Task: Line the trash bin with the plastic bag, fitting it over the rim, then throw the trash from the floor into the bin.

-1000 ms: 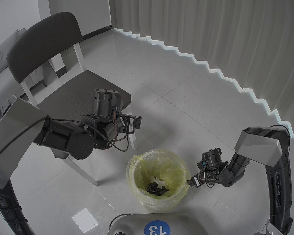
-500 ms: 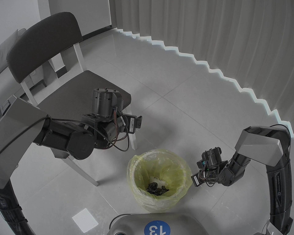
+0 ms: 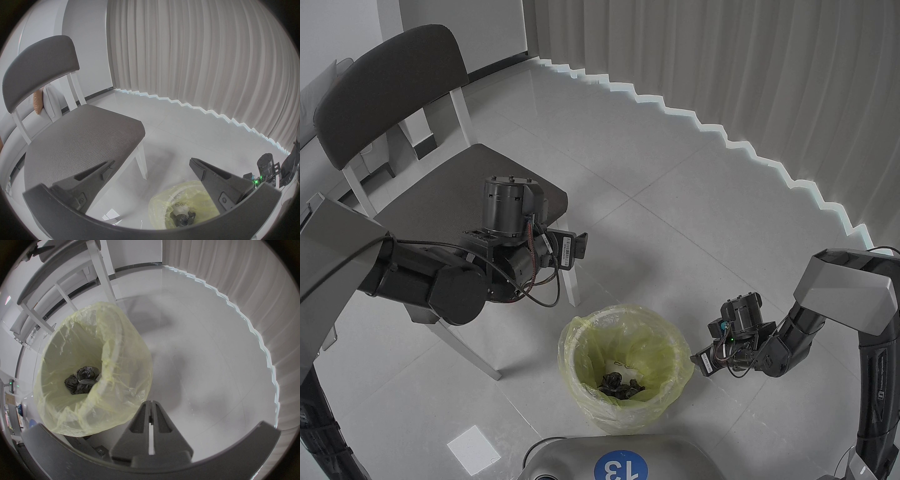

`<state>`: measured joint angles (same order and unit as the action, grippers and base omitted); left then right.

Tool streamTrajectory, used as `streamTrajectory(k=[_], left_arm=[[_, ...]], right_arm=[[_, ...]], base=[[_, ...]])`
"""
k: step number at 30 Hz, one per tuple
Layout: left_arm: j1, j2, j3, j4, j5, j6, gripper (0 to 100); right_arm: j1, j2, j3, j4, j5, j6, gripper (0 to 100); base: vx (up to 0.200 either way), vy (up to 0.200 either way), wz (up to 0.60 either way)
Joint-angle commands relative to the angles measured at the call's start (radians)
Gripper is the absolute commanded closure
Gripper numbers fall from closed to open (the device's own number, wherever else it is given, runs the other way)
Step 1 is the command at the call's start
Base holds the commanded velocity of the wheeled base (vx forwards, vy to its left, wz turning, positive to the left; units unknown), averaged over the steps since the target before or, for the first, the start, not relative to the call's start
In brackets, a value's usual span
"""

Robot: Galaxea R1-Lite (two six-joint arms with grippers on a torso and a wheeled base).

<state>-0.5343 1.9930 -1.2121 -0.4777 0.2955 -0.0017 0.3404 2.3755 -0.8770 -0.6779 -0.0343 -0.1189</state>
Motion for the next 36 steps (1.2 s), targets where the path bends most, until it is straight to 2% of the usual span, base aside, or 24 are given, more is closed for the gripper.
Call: streamTrajectory(k=[1,4,8,10,15,17,21,25,31,36], left_arm=[[0.000,-0.016,0.009,0.001,0.001,-0.001,0],[-0.003,-0.023,0.022,-0.001,0.001,-0.001,0],[-0.012,-0.048,0.057,-0.042,-0.003,0.000,0],[-0.010,-0.049,0.068,-0.076,-0.001,0.002,0],[-0.010,-0.086,0.148,-0.147,0.001,0.002,0],[-0.012,-0.095,0.166,-0.159,0.001,0.002,0],[-0.012,-0.134,0.227,-0.222,-0.003,0.002,0],[-0.010,-0.158,0.255,-0.230,-0.006,-0.001,0],[-0.001,-0.181,0.335,-0.332,-0.013,0.000,0],[0.000,-0.183,0.344,-0.348,-0.015,0.002,0]], right_arm=[[0.006,-0.032,0.038,-0.022,0.017,-0.010,0],[0.006,-0.041,0.055,-0.046,0.040,-0.015,0],[-0.008,-0.048,0.102,-0.129,0.149,-0.071,0],[-0.001,-0.045,0.099,-0.157,0.157,-0.085,0],[0.063,-0.039,0.030,-0.155,0.088,-0.088,0],[0.069,-0.038,0.016,-0.154,0.083,-0.090,0],[0.095,-0.016,-0.099,-0.091,0.068,-0.090,0],[0.103,0.025,-0.218,-0.043,0.017,-0.090,0],[0.104,0.053,-0.359,0.066,0.014,-0.090,0],[0.103,0.054,-0.407,0.152,0.010,-0.090,0]], base=[[0.000,0.000,0.00],[0.000,0.000,0.00],[0.000,0.000,0.00],[0.000,0.000,0.00],[0.000,0.000,0.00],[0.000,0.000,0.00],[0.000,0.000,0.00],[0.000,0.000,0.00],[0.000,0.000,0.00],[0.000,0.000,0.00]])
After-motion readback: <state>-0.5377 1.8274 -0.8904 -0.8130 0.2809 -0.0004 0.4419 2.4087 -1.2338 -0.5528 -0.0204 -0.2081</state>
